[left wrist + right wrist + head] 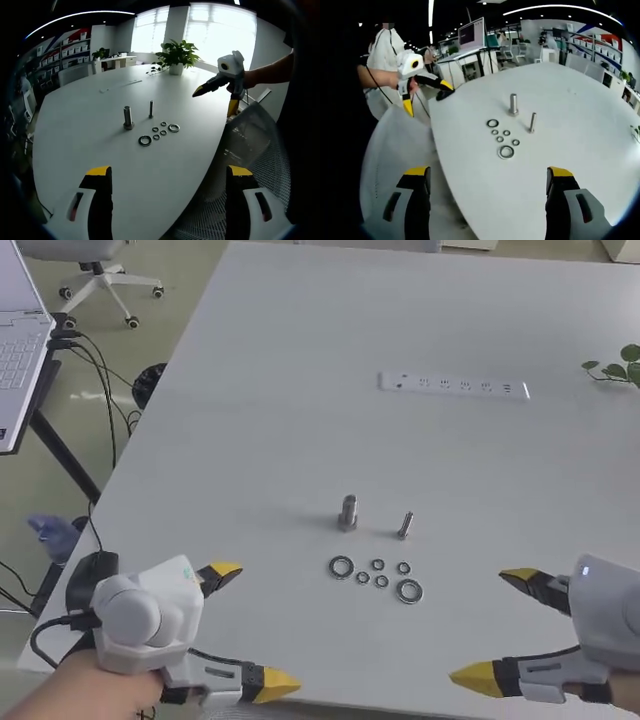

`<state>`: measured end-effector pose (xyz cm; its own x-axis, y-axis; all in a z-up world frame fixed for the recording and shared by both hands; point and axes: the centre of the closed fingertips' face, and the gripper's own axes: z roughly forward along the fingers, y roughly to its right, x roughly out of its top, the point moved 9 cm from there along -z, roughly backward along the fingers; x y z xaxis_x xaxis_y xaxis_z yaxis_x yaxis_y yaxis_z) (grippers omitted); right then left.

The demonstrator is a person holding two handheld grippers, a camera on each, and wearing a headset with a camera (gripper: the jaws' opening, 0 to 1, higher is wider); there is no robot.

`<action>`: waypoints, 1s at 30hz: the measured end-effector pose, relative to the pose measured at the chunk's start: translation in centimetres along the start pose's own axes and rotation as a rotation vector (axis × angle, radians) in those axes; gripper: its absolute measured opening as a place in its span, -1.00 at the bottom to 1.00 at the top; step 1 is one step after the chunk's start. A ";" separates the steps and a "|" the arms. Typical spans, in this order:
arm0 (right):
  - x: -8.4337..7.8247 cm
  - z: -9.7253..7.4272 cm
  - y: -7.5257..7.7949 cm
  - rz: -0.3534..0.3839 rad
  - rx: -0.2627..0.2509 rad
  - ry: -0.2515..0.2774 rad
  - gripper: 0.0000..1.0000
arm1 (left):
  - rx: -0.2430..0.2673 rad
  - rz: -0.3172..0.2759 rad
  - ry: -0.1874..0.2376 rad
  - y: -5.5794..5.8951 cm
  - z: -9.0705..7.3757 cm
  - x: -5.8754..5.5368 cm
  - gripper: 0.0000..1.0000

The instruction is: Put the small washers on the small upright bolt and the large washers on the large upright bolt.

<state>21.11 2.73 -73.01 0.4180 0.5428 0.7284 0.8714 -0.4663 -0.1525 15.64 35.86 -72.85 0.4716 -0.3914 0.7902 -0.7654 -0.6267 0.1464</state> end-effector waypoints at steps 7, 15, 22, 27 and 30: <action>1.6 1.3 0.1 -0.011 0.012 -0.033 0.80 | 0.010 0.004 -0.018 0.2 0.0 -0.3 0.86; 3.3 2.8 0.0 -0.043 0.029 -0.041 0.73 | 0.005 -0.012 -0.014 0.6 0.1 -0.4 0.86; 4.5 4.1 0.0 -0.050 0.044 -0.083 0.58 | 0.006 -0.016 -0.004 0.6 0.1 -0.3 0.86; 5.5 5.1 0.1 -0.065 0.051 -0.099 0.52 | 0.004 -0.013 -0.004 0.6 0.1 -0.2 0.85; 5.9 5.6 0.2 -0.073 0.052 -0.103 0.51 | 0.003 -0.008 -0.010 0.6 0.1 -0.3 0.85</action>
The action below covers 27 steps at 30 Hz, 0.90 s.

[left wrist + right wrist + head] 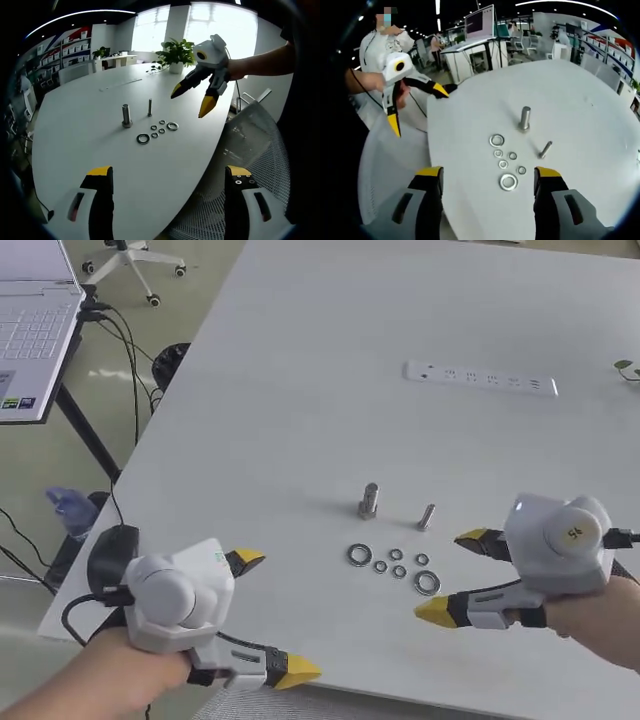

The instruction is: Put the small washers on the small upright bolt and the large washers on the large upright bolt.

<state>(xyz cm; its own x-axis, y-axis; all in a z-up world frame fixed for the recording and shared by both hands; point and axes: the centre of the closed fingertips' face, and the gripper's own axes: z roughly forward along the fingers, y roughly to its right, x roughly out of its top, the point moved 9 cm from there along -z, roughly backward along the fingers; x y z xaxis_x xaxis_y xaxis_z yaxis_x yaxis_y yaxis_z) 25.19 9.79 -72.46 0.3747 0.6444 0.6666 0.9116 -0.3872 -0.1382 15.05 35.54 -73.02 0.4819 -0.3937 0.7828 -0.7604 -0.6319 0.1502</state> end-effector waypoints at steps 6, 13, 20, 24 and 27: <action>0.5 0.9 0.4 -0.013 0.007 -0.030 0.48 | -0.003 0.003 -0.008 0.1 0.0 -0.1 0.85; 1.3 1.7 0.9 -0.026 0.013 -0.048 0.41 | -0.008 0.000 -0.013 0.0 0.0 -0.2 0.85; 2.3 2.9 1.1 -0.061 0.027 -0.083 0.36 | -0.016 0.007 -0.021 0.2 0.3 -0.2 0.84; 2.7 3.5 1.3 -0.073 0.036 -0.111 0.29 | -0.020 0.007 -0.024 0.3 0.4 -0.2 0.84; 3.1 4.0 1.4 -0.084 0.034 -0.124 0.28 | -0.019 0.006 -0.023 0.3 0.4 -0.2 0.84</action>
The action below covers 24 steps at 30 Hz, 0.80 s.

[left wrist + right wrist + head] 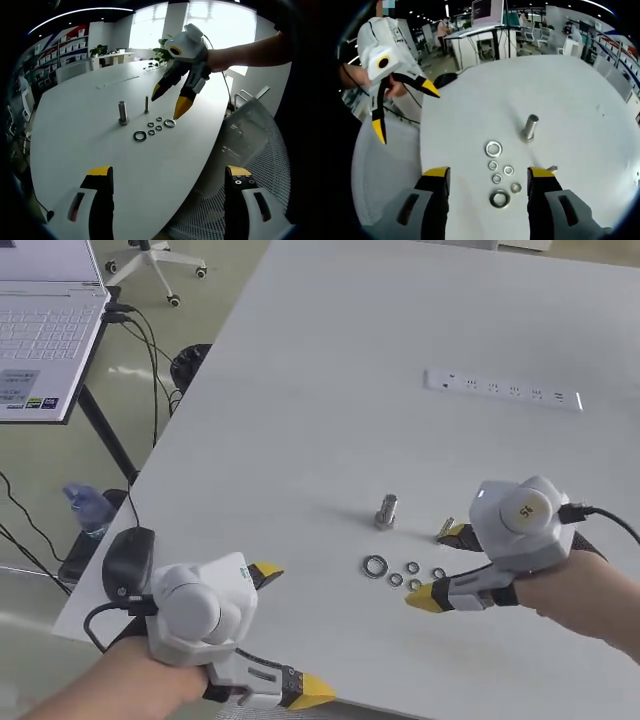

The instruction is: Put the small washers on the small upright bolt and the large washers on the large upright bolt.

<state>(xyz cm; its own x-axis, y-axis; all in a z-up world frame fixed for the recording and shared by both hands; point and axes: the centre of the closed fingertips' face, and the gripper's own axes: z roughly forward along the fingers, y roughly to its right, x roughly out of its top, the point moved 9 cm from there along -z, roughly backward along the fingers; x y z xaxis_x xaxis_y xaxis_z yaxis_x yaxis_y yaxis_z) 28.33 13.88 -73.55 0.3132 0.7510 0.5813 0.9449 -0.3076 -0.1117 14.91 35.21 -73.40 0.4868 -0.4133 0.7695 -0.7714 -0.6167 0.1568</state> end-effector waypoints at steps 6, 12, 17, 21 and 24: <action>0.4 0.8 0.3 -0.018 0.012 -0.028 0.24 | 0.001 0.006 -0.010 -0.1 -0.1 -0.2 0.84; 0.9 1.6 0.5 -0.035 0.020 -0.051 0.22 | -0.003 0.009 -0.017 0.0 0.1 -0.2 0.83; 1.5 2.3 0.5 -0.064 0.030 -0.075 0.20 | -0.003 0.012 -0.020 -0.1 0.2 -0.2 0.83; 2.1 3.1 0.4 -0.083 0.040 -0.090 0.18 | -0.001 0.010 -0.020 -0.2 0.2 -0.3 0.83; 2.3 3.8 0.3 -0.106 0.047 -0.108 0.16 | -0.003 0.011 -0.025 -0.2 0.2 -0.4 0.82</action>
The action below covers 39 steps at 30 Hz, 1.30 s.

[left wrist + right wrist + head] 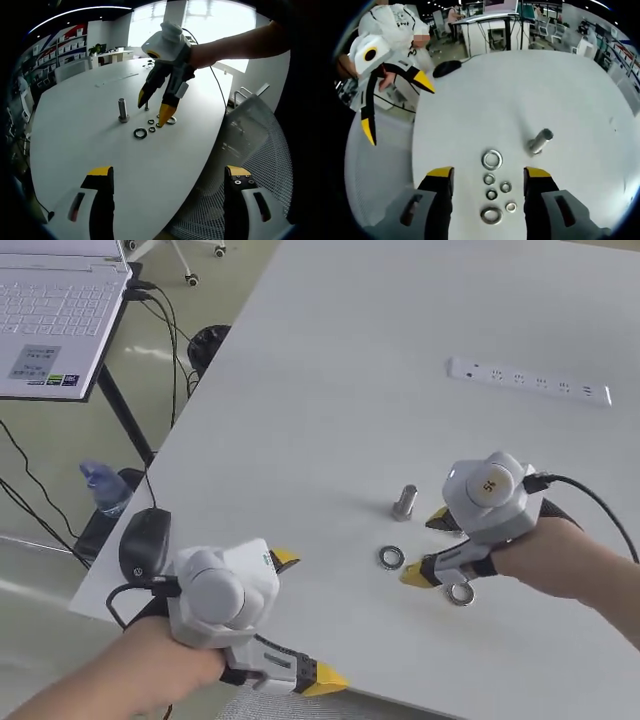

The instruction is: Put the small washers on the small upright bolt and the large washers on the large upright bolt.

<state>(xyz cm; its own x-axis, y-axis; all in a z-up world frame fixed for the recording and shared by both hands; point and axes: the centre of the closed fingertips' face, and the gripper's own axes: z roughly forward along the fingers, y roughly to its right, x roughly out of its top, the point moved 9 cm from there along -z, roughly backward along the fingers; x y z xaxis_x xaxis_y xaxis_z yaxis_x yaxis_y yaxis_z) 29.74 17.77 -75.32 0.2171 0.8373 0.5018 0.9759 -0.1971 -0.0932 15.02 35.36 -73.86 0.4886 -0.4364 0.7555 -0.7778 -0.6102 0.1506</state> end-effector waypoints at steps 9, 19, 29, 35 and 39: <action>0.2 1.6 0.2 -0.020 0.012 -0.051 0.09 | -0.001 -0.001 0.001 -0.1 0.1 -0.1 0.81; 0.3 3.0 0.5 -0.049 0.009 -0.104 -0.04 | -0.004 0.007 -0.012 -0.5 0.2 -0.2 0.81; 0.8 4.0 0.5 -0.065 0.008 -0.136 -0.16 | -0.010 0.003 -0.019 -0.6 0.3 -0.5 0.80; 1.0 4.5 0.6 -0.074 0.005 -0.151 -0.23 | -0.011 -0.001 -0.020 -0.6 0.2 -0.5 0.79; 1.1 4.9 0.6 -0.089 0.002 -0.167 -0.25 | -0.012 -0.004 -0.019 -0.6 0.1 -0.6 0.78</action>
<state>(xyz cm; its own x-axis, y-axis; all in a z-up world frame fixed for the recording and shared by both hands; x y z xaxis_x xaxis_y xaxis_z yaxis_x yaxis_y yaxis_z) 30.65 21.05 -79.04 0.1306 0.9245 0.3581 0.9914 -0.1181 -0.0565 15.24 35.92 -74.50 0.4987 -0.4468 0.7427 -0.7807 -0.6037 0.1611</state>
